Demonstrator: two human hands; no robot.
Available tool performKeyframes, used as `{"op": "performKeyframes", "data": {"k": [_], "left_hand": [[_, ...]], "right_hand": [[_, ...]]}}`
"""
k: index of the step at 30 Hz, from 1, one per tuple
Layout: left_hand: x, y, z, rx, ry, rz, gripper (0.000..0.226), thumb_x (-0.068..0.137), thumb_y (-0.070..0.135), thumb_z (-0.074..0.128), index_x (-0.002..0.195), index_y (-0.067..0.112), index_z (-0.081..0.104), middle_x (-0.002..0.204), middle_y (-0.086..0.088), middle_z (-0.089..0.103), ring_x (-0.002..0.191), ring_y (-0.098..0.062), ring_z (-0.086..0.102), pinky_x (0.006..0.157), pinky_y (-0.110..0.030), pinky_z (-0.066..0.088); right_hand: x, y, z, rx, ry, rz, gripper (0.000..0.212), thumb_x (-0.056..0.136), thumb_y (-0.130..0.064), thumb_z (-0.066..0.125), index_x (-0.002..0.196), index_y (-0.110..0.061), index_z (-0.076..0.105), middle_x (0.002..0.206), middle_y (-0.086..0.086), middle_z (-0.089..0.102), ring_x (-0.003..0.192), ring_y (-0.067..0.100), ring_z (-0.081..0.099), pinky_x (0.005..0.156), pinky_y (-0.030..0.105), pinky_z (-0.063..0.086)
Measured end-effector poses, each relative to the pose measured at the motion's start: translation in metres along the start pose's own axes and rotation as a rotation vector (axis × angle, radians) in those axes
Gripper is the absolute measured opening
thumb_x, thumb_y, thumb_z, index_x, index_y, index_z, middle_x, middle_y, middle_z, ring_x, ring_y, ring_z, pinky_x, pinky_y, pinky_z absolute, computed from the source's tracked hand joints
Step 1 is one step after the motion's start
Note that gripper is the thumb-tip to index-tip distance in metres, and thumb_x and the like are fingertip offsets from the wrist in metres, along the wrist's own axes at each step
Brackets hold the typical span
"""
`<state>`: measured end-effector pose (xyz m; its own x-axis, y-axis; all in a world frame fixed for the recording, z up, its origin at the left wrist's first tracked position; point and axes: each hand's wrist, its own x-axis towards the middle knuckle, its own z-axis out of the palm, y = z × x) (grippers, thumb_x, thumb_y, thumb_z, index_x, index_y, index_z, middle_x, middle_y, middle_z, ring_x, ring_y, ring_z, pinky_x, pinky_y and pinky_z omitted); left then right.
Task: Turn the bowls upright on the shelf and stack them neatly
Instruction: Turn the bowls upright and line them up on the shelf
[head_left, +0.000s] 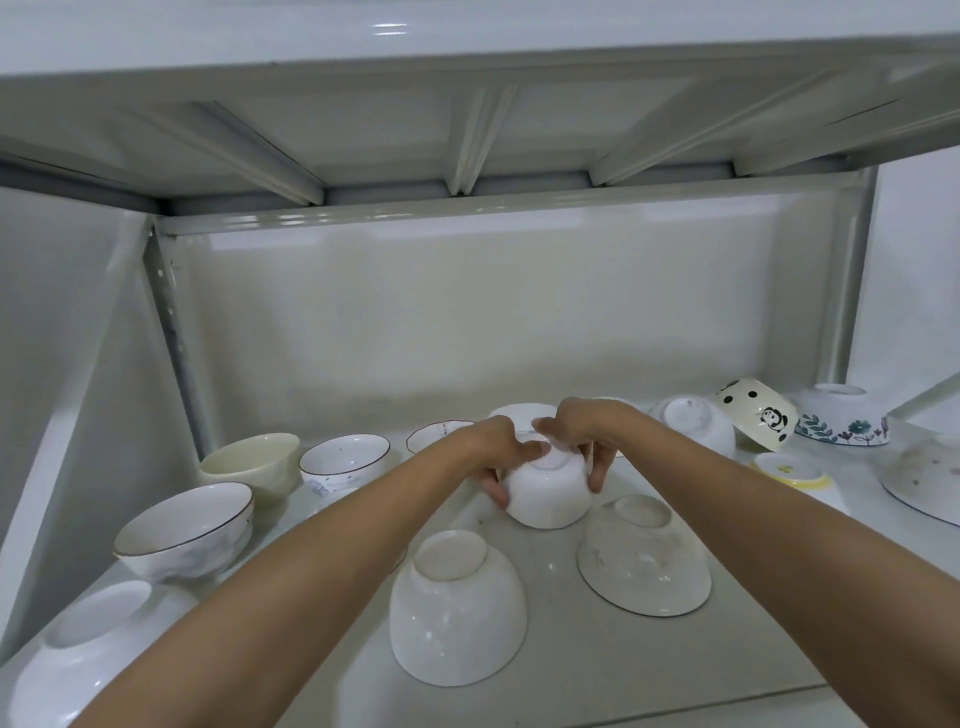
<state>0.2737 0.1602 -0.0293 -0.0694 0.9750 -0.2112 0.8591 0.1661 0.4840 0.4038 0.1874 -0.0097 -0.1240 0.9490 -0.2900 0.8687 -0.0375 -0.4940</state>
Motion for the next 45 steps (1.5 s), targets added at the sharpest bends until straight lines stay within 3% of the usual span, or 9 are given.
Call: {"op": "performKeyframes", "data": {"k": [9, 15, 19, 22, 25, 28, 31, 36, 45], "left_hand": [[-0.018, 0.004, -0.013, -0.1, 0.262, 0.183, 0.069, 0.071, 0.06, 0.071, 0.109, 0.004, 0.054, 0.093, -0.01, 0.07, 0.071, -0.027, 0.071, 0.075, -0.032, 0.057], [-0.034, 0.001, -0.004, 0.158, 0.569, 0.449, 0.079, 0.067, 0.046, 0.081, 0.121, 0.007, 0.039, 0.115, -0.008, 0.038, 0.09, -0.031, 0.056, 0.071, -0.033, 0.044], [-0.029, -0.013, 0.001, 0.037, 0.487, 0.536, 0.076, 0.064, 0.05, 0.082, 0.116, 0.013, 0.041, 0.112, -0.006, 0.042, 0.086, -0.024, 0.055, 0.074, -0.032, 0.048], [-0.024, -0.016, -0.001, -0.276, 0.338, 0.37, 0.07, 0.074, 0.064, 0.066, 0.115, 0.011, 0.046, 0.106, -0.008, 0.059, 0.086, -0.024, 0.067, 0.081, -0.036, 0.056], [-0.021, -0.016, -0.003, -0.445, 0.182, 0.148, 0.06, 0.092, 0.049, 0.051, 0.114, -0.006, 0.057, 0.084, -0.013, 0.07, 0.063, -0.022, 0.072, 0.071, -0.027, 0.059], [-0.023, -0.015, 0.001, -0.393, 0.115, 0.069, 0.037, 0.094, 0.019, 0.048, 0.119, -0.007, 0.053, 0.073, -0.012, 0.068, 0.046, -0.013, 0.066, 0.057, -0.02, 0.058], [-0.017, -0.017, 0.006, -0.363, 0.111, 0.051, 0.027, 0.091, 0.009, 0.045, 0.116, -0.002, 0.048, 0.075, -0.014, 0.068, 0.057, -0.021, 0.068, 0.077, -0.034, 0.06], [-0.009, -0.023, 0.009, -0.245, 0.147, 0.068, 0.017, 0.087, 0.008, 0.051, 0.103, 0.005, 0.048, 0.077, -0.013, 0.067, 0.052, -0.021, 0.067, 0.067, -0.031, 0.058], [-0.019, -0.012, -0.001, 0.271, 0.25, 0.133, 0.023, 0.089, 0.031, 0.055, 0.081, 0.011, 0.046, 0.078, -0.007, 0.067, 0.072, -0.03, 0.068, 0.076, -0.032, 0.054]], "right_hand": [[-0.007, 0.013, -0.028, 0.437, 0.023, -0.023, 0.057, 0.1, -0.045, 0.034, 0.111, 0.007, 0.054, 0.099, 0.028, 0.067, 0.078, 0.043, 0.071, 0.076, 0.045, 0.06], [-0.009, 0.029, -0.044, 0.656, -0.333, 0.032, 0.082, 0.094, -0.068, 0.022, 0.115, 0.005, 0.055, 0.096, 0.029, 0.07, 0.079, 0.037, 0.073, 0.064, 0.031, 0.059], [-0.005, 0.034, -0.039, 0.606, -0.367, 0.01, 0.042, 0.101, -0.028, 0.041, 0.119, 0.006, 0.058, 0.104, 0.027, 0.069, 0.087, 0.041, 0.071, 0.067, 0.034, 0.061], [-0.005, 0.039, -0.033, 0.613, -0.292, -0.025, 0.023, 0.098, -0.005, 0.038, 0.105, 0.008, 0.055, 0.096, 0.025, 0.066, 0.081, 0.042, 0.069, 0.074, 0.042, 0.059], [-0.006, 0.04, -0.025, 0.592, -0.261, -0.06, 0.02, 0.096, 0.002, 0.035, 0.097, 0.006, 0.054, 0.096, 0.023, 0.063, 0.085, 0.041, 0.066, 0.076, 0.045, 0.058], [-0.005, 0.038, -0.015, 0.549, -0.263, -0.058, 0.021, 0.096, 0.003, 0.034, 0.096, 0.006, 0.055, 0.091, 0.022, 0.066, 0.079, 0.037, 0.067, 0.07, 0.043, 0.059], [0.0, 0.037, -0.007, 0.477, -0.227, -0.038, 0.02, 0.093, 0.006, 0.035, 0.1, 0.007, 0.054, 0.085, 0.022, 0.066, 0.075, 0.034, 0.066, 0.063, 0.039, 0.059], [0.009, 0.038, 0.005, 0.356, -0.128, -0.044, 0.035, 0.093, 0.01, 0.039, 0.126, 0.014, 0.048, 0.086, 0.023, 0.062, 0.069, 0.031, 0.066, 0.06, 0.036, 0.059], [0.013, 0.035, 0.001, 0.201, -0.101, -0.011, 0.022, 0.096, -0.01, 0.053, 0.106, 0.01, 0.051, 0.077, 0.024, 0.062, 0.057, 0.028, 0.066, 0.056, 0.035, 0.058]]}}
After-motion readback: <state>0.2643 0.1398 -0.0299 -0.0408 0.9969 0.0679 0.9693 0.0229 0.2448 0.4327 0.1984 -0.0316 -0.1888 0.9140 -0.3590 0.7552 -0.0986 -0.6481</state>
